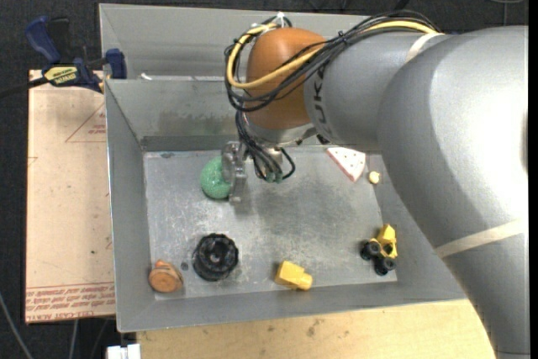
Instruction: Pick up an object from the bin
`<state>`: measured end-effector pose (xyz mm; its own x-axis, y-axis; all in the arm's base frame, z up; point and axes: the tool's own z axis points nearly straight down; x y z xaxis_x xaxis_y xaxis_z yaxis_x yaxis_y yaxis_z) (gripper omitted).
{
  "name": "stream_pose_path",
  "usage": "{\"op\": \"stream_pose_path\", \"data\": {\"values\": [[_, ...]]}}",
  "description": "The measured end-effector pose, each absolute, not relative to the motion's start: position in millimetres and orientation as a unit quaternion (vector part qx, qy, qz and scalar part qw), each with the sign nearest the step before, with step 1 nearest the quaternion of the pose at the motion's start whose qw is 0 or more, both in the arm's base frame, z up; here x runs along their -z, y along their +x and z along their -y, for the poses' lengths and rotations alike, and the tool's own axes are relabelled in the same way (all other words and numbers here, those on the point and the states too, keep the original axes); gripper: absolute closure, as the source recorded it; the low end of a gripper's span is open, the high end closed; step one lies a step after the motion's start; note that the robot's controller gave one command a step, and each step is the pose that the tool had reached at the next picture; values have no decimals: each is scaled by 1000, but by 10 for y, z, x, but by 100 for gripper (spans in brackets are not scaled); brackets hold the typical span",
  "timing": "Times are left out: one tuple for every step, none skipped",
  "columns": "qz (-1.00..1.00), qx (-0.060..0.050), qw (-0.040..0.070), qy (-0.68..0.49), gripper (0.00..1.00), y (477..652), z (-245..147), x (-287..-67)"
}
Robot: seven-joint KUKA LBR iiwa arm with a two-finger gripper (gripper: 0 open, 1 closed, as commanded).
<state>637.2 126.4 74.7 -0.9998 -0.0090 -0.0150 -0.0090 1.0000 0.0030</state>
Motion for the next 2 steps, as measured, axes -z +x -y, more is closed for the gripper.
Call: {"op": "stream_pose_path", "data": {"values": [[-1000, -1, 4, -1, 100, 6322, -1447, -776], [-1000, -1, 2, -2, 100, 6117, -1476, -797]]}}
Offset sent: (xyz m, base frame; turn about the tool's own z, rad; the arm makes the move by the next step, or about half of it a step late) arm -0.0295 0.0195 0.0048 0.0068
